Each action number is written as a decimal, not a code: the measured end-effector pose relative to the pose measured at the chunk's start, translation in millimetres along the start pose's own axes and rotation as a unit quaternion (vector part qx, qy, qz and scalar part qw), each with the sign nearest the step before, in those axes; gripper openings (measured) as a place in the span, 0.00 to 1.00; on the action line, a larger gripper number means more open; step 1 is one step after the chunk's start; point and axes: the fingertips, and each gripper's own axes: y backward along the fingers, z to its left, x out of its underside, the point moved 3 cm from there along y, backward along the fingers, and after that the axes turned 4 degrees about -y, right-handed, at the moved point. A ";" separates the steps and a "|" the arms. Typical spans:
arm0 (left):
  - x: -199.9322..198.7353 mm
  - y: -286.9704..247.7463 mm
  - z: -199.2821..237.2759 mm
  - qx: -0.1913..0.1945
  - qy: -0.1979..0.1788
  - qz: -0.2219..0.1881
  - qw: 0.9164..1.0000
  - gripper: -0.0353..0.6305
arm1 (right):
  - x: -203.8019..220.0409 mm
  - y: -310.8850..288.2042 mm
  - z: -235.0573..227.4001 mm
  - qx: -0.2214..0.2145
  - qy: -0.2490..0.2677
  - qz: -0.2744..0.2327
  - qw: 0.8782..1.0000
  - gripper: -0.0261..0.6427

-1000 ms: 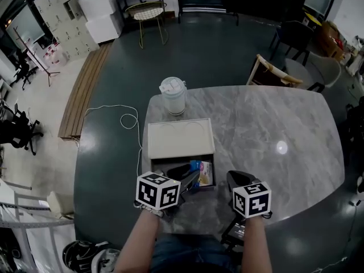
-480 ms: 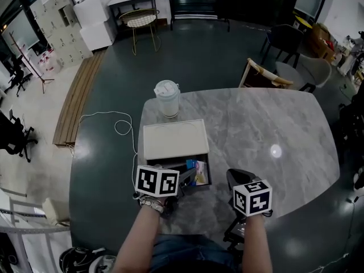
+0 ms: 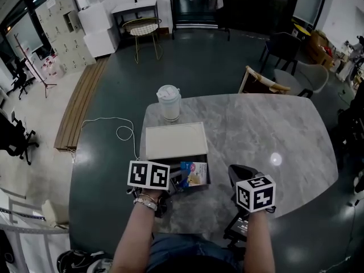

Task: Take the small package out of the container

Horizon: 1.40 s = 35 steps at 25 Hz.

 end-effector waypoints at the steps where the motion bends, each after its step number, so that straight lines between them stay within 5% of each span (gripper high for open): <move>1: -2.1 3.6 -2.2 0.003 0.001 -0.008 1.000 0.18 | -3.3 2.7 -0.4 -0.001 0.000 -0.005 1.000 0.08; 11: -42.9 45.6 -23.3 -0.014 -0.062 -0.103 0.993 0.18 | -52.7 30.5 9.8 -0.029 0.030 -0.074 0.996 0.08; 16: -65.0 63.6 -27.0 -0.028 -0.090 -0.174 0.980 0.18 | -79.5 39.4 26.7 -0.049 0.057 -0.134 0.988 0.08; 20: -76.8 82.2 -26.2 -0.043 -0.108 -0.246 0.962 0.18 | -91.1 43.6 44.3 -0.054 0.096 -0.177 0.978 0.08; 27: -101.0 132.3 -45.3 -0.102 -0.220 -0.368 0.898 0.18 | -129.5 58.9 64.9 -0.055 0.159 -0.260 0.951 0.08; 33: -113.4 169.9 -74.1 -0.122 -0.334 -0.455 0.816 0.18 | -158.7 83.7 91.0 -0.096 0.169 -0.344 0.919 0.08; 35: -112.4 178.1 -76.8 -0.126 -0.346 -0.466 0.805 0.18 | -160.2 88.3 101.2 -0.116 0.190 -0.347 0.911 0.08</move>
